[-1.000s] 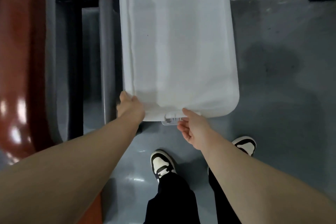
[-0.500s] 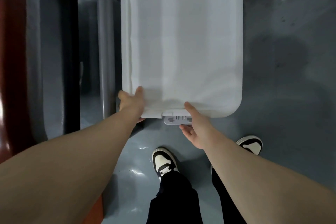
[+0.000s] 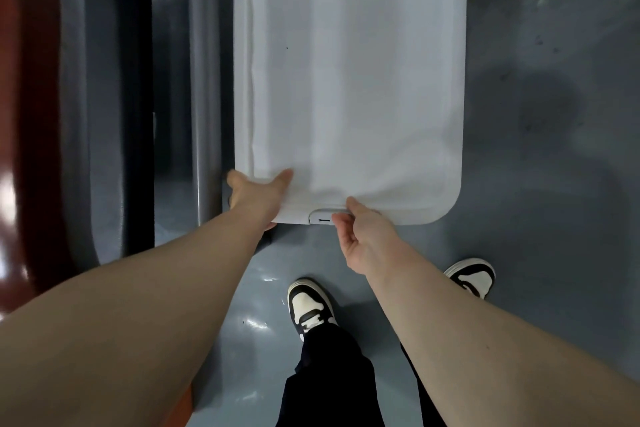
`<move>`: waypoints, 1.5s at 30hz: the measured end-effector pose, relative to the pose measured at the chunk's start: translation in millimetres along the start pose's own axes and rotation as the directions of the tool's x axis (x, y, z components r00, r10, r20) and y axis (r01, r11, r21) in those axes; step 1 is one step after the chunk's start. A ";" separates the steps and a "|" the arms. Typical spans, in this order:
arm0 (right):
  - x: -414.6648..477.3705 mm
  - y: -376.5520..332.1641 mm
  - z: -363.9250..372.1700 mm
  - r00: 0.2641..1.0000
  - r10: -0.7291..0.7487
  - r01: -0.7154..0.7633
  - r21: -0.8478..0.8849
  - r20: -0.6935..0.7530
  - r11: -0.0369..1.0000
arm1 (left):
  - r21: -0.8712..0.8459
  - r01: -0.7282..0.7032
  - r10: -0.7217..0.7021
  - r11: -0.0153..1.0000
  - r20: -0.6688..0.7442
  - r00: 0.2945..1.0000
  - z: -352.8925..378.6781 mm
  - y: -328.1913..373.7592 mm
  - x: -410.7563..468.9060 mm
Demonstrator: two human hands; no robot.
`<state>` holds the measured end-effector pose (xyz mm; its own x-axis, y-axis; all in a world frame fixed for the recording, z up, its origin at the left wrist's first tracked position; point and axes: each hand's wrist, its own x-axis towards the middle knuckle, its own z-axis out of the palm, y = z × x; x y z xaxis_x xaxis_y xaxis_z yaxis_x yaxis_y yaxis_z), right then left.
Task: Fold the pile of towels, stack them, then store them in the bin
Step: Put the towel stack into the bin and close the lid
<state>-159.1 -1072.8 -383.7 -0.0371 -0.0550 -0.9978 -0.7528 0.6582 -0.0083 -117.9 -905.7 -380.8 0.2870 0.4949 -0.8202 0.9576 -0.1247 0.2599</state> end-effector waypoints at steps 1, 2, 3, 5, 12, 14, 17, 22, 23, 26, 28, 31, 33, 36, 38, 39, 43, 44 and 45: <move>-4.5 1.7 1.2 1.000 -0.004 0.004 0.016 -0.014 1.000 | 0.021 0.008 -0.008 1.000 -0.005 1.000 -0.4 1.1 -3.5; -11.0 2.4 2.7 1.000 -0.006 0.007 0.021 -0.028 1.000 | 0.049 0.008 -0.007 0.999 -0.012 1.000 -0.3 1.3 -5.5; -17.0 3.0 4.6 0.999 -0.023 0.023 0.004 -0.029 1.000 | 0.091 0.015 -0.013 0.996 -0.025 1.000 -0.9 1.0 -8.9; -34.6 -3.0 13.3 0.997 -0.081 0.082 -0.072 0.012 0.994 | 0.159 0.028 -0.023 0.987 -0.036 0.999 -4.8 3.8 -21.0; -105.2 -109.5 81.8 0.874 -0.440 0.458 -0.659 0.209 0.596 | 0.483 -0.315 0.302 0.817 0.107 0.947 -21.0 95.8 -46.0; -109.6 -150.8 100.2 0.773 -0.545 0.554 -0.764 0.324 0.332 | 0.536 -0.426 0.403 0.729 0.167 0.900 -21.9 141.1 -39.2; -104.9 -213.4 124.4 0.683 -0.595 0.580 -0.810 0.423 0.090 | 0.656 -0.511 0.518 0.556 0.208 0.830 -18.6 202.9 -21.1; -68.3 -302.8 178.2 0.530 -0.624 0.530 -0.799 0.574 -0.285 | 0.821 -0.490 0.577 0.292 0.257 0.775 11.8 283.1 33.0; -60.1 -316.5 189.7 0.503 -0.621 0.491 -0.790 0.601 -0.367 | 0.848 -0.472 0.560 0.240 0.276 0.781 20.5 289.9 42.8; -36.6 -348.4 220.8 0.436 -0.608 0.382 -0.748 0.664 -0.542 | 0.885 -0.424 0.532 0.193 0.269 0.803 37.6 290.1 59.1; -19.0 -363.6 240.0 0.477 -0.596 0.267 -0.753 0.646 -0.602 | 0.890 -0.412 0.523 0.193 0.262 0.811 40.3 289.1 64.7; -10.2 -377.0 262.0 0.574 -0.558 0.165 -0.752 0.600 -0.638 | 0.900 -0.398 0.505 0.180 0.262 0.822 41.0 290.7 66.0; -13.1 -387.1 276.0 0.644 -0.487 0.187 -0.739 0.590 -0.648 | 0.903 -0.389 0.492 0.182 0.259 0.831 43.1 292.3 67.3; -21.8 -395.7 286.3 0.718 -0.406 0.199 -0.726 0.565 -0.659 | 0.899 -0.391 0.491 0.198 0.254 0.833 43.5 292.2 67.0; -24.5 -395.2 286.5 0.704 -0.422 0.207 -0.733 0.571 -0.648 | 0.896 -0.393 0.492 0.207 0.252 0.834 42.7 292.8 66.5; -23.4 -392.0 284.2 0.673 -0.448 0.217 -0.737 0.589 -0.640 | 0.896 -0.392 0.491 0.209 0.251 0.834 42.0 293.1 65.6; -11.2 -362.3 254.7 0.384 -0.598 0.298 -0.708 0.703 -0.641 | 0.893 -0.396 0.486 0.213 0.255 0.836 41.6 294.6 64.0; -8.4 -351.7 246.6 0.331 -0.609 0.303 -0.693 0.720 -0.654 | 0.893 -0.396 0.487 0.213 0.254 0.835 41.3 294.3 63.8; -6.0 -342.5 239.9 0.301 -0.614 0.302 -0.684 0.730 -0.664 | 0.895 -0.393 0.488 0.210 0.253 0.836 41.3 294.3 63.4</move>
<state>256.6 -1117.8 -390.7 0.9304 0.1272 -0.3437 0.0397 -0.9673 -0.2506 183.1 -946.5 -377.4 0.7134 0.1357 -0.6875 0.1119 -0.9905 -0.0794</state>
